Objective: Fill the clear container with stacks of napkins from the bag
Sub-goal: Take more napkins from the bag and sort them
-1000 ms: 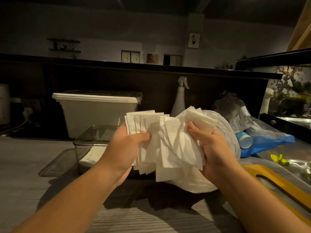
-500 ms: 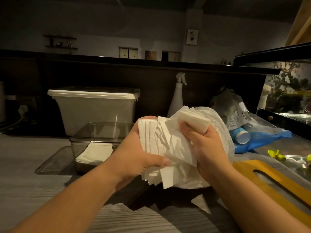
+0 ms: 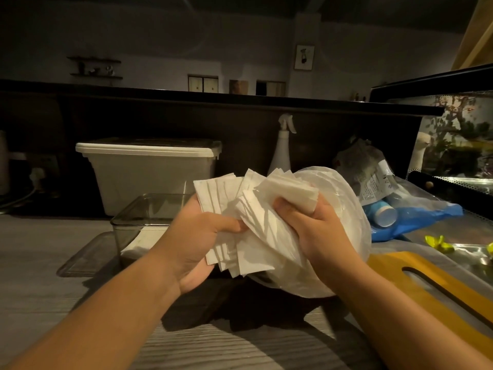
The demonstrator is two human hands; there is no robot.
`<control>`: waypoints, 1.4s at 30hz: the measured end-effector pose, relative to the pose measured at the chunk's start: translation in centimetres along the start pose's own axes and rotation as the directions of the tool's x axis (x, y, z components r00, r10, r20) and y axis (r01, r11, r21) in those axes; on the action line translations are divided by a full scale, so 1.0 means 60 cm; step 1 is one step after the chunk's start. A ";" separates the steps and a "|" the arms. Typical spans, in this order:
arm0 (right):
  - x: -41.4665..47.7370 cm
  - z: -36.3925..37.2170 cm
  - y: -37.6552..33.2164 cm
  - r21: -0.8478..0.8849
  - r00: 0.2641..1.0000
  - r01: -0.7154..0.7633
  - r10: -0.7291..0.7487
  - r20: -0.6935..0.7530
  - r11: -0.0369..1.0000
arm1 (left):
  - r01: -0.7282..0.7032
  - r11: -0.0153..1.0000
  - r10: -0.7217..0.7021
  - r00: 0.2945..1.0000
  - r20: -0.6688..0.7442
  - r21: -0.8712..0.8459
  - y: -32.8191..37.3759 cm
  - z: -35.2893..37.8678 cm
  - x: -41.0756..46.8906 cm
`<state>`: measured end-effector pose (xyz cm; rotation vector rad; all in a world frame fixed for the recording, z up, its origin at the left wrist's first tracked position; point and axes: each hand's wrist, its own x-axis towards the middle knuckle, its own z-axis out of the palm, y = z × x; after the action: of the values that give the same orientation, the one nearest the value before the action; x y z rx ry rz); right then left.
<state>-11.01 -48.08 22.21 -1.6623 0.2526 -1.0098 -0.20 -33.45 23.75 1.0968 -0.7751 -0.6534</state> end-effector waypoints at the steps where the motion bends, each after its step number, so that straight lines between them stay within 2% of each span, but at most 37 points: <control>1: 0.000 0.000 0.000 0.000 1.000 0.008 -0.008 -0.003 1.000 | 0.021 1.000 -0.021 1.000 -0.010 -0.011 0.000 -0.001 0.000; 5: 0.003 -0.003 -0.001 -0.038 0.997 0.072 -0.073 -0.031 0.997 | 0.090 0.993 -0.088 0.996 0.031 -0.078 0.003 0.001 -0.003; 9: 0.001 0.000 0.000 -0.098 0.989 0.140 -0.145 -0.041 0.985 | 0.100 0.993 -0.095 0.992 0.080 -0.063 0.001 0.010 -0.010; 12: -0.001 0.001 -0.002 -0.107 0.987 0.158 -0.161 -0.014 0.982 | 0.070 0.998 -0.070 0.997 0.016 0.002 -0.007 0.010 -0.007; 18: 0.004 -0.014 -0.014 0.056 0.993 0.009 -0.016 0.117 0.998 | -0.016 0.997 0.025 0.992 -0.125 0.074 0.000 -0.006 0.003; 23: 0.007 -0.016 -0.012 -0.036 0.999 0.019 -0.017 0.050 0.999 | -0.054 0.991 0.076 0.981 -0.179 0.126 0.007 -0.016 0.010; 27: 0.008 -0.021 -0.014 0.012 1.000 0.007 -0.007 -0.007 1.000 | -0.019 0.992 0.039 0.987 -0.158 0.126 0.006 -0.019 0.010; 32: 0.004 -0.014 -0.012 0.063 0.998 0.015 -0.012 -0.059 0.998 | 0.042 0.998 -0.038 0.993 -0.111 0.038 0.005 -0.011 0.003; 37: -0.003 -0.003 -0.007 0.012 0.998 0.061 -0.061 -0.019 0.998 | 0.132 0.991 -0.133 0.990 -0.057 -0.006 0.001 0.000 -0.002; 42: -0.002 0.007 0.004 -0.134 0.990 0.124 -0.132 -0.046 0.983 | 0.072 0.996 -0.070 0.996 -0.050 0.052 -0.001 0.004 -0.003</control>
<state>-10.71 -47.82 21.92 -1.7894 0.2552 -1.1574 -0.49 -33.44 23.73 1.1894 -0.7185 -0.6672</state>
